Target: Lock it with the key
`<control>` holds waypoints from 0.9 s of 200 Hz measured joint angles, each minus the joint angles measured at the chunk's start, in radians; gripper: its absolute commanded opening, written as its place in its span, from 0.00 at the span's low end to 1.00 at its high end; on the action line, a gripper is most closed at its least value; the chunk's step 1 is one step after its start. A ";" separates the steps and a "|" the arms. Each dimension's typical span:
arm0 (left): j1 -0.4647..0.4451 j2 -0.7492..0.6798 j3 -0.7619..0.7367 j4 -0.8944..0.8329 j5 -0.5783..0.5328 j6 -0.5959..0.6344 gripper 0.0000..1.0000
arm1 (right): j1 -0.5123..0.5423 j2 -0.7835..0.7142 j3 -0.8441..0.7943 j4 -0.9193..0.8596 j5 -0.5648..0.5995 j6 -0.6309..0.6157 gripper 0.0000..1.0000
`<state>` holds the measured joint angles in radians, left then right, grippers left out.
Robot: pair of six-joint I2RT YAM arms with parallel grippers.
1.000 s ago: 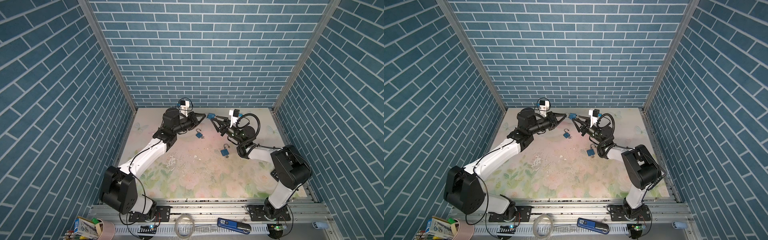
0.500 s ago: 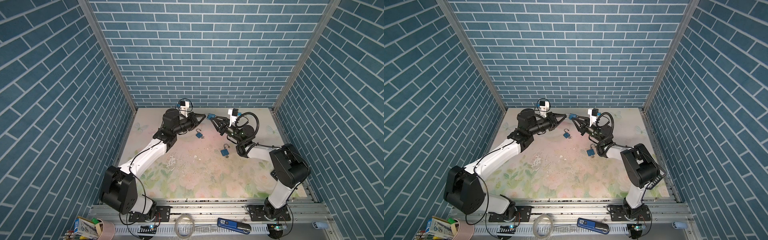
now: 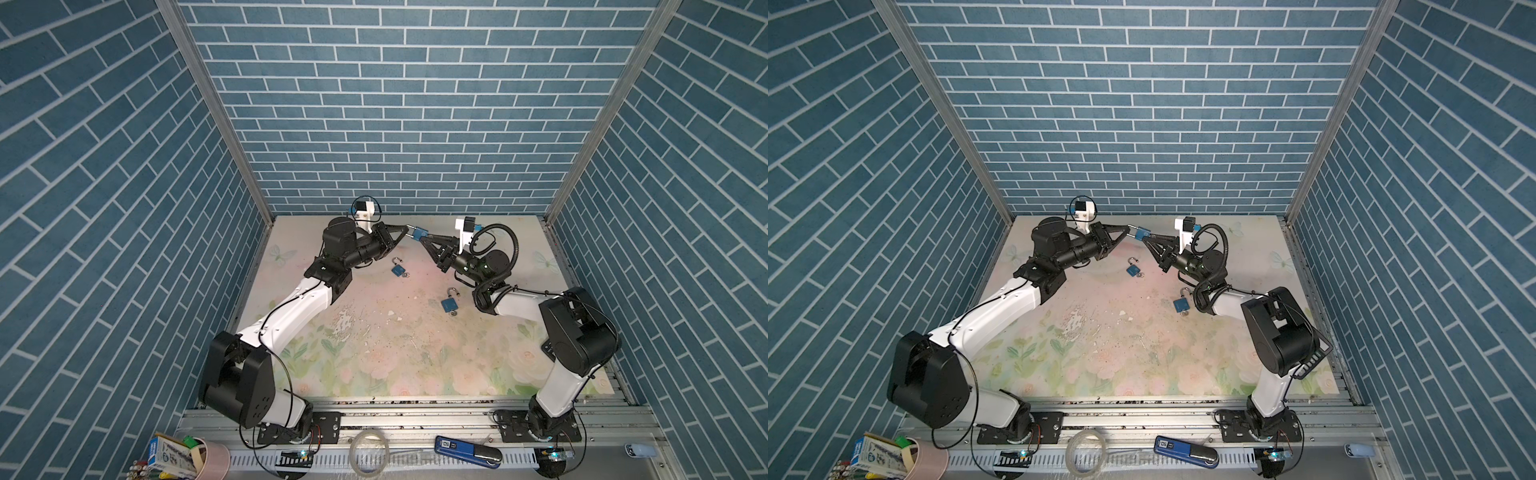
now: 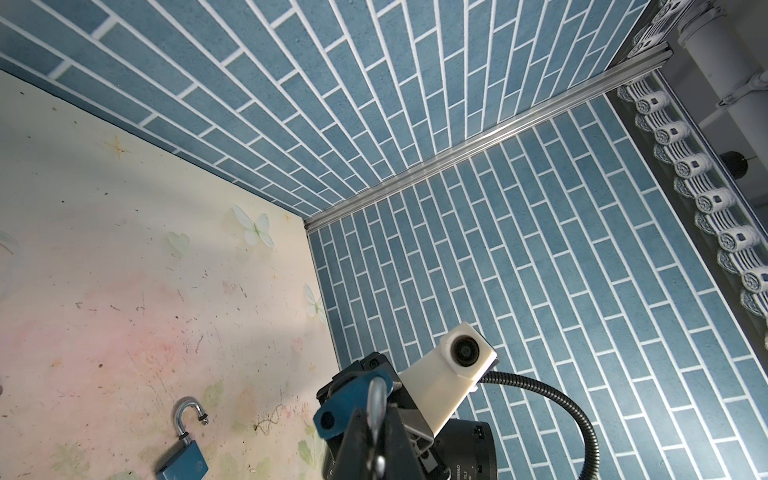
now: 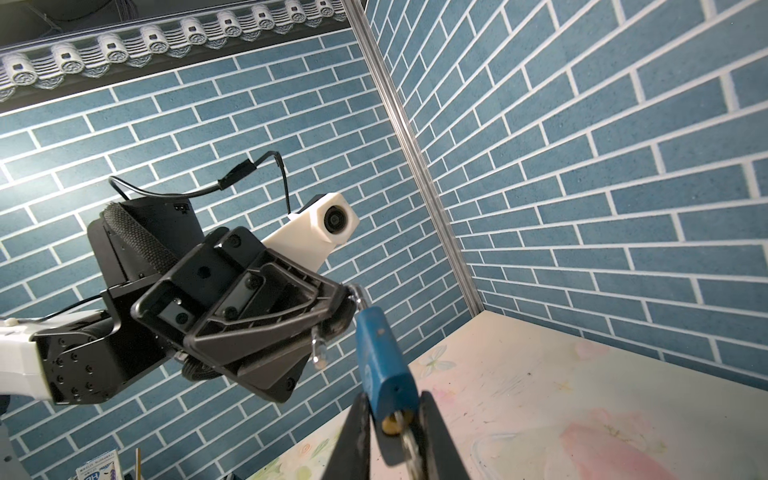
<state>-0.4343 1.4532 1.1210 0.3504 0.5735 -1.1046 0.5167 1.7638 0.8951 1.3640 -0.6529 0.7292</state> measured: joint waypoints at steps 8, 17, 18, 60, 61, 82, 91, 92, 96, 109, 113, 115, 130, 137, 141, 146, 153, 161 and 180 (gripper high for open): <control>0.000 0.000 -0.002 0.003 0.000 0.000 0.00 | -0.001 0.000 0.002 0.000 -0.005 0.000 0.07; 0.000 0.000 -0.003 0.009 0.000 0.000 0.00 | -0.002 0.000 0.006 -0.002 -0.008 0.001 0.07; 0.001 0.000 -0.004 0.010 -0.001 -0.001 0.00 | -0.002 0.000 0.006 -0.002 -0.009 0.001 0.07; 0.003 0.000 -0.005 0.024 -0.001 0.011 0.00 | -0.010 0.000 0.027 -0.006 -0.033 0.035 0.03; 0.003 0.000 -0.005 0.024 -0.001 0.012 0.00 | -0.010 0.000 0.028 -0.006 -0.034 0.035 0.03; 0.005 0.000 -0.005 0.029 -0.001 0.037 0.00 | -0.018 0.000 0.050 -0.018 -0.058 0.072 0.01; 0.005 0.000 -0.005 0.032 -0.001 0.049 0.00 | -0.021 0.000 0.059 -0.025 -0.070 0.091 0.00; 0.005 0.000 -0.005 0.032 -0.001 0.050 0.00 | -0.021 0.000 0.060 -0.025 -0.071 0.092 0.00; 0.005 0.000 -0.004 0.033 0.000 0.057 0.00 | -0.023 0.001 0.064 -0.026 -0.076 0.106 0.00; 0.005 0.000 -0.003 0.037 -0.001 0.077 0.00 | -0.029 0.005 0.080 -0.032 -0.094 0.143 0.00; 0.005 0.000 -0.003 0.038 -0.001 0.082 0.00 | -0.030 0.007 0.086 -0.033 -0.100 0.156 0.00; 0.005 0.000 -0.003 0.040 -0.002 0.085 0.00 | -0.031 0.008 0.089 -0.034 -0.103 0.164 0.00; 0.006 0.002 -0.003 0.048 -0.004 0.106 0.00 | -0.037 0.019 0.113 -0.037 -0.125 0.215 0.00; 0.006 0.002 -0.003 0.049 -0.006 0.115 0.00 | -0.040 0.024 0.125 -0.042 -0.137 0.237 0.00; 0.007 0.002 -0.003 0.049 -0.009 0.121 0.00 | -0.041 0.027 0.132 -0.047 -0.143 0.248 0.00; 0.007 0.002 -0.003 0.049 -0.011 0.127 0.00 | -0.042 0.030 0.140 -0.052 -0.150 0.264 0.00; 0.007 0.002 -0.003 0.048 -0.015 0.138 0.00 | -0.044 0.034 0.152 -0.062 -0.161 0.283 0.00; 0.008 0.002 -0.003 0.048 -0.019 0.150 0.00 | -0.046 0.035 0.161 -0.072 -0.170 0.304 0.00; 0.008 0.002 -0.003 0.046 -0.024 0.171 0.00 | -0.048 0.035 0.172 -0.095 -0.183 0.340 0.00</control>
<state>-0.4259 1.4551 1.1175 0.3962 0.5499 -0.9337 0.4683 1.7992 1.0676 1.2690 -0.8360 1.0695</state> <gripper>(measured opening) 0.091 0.172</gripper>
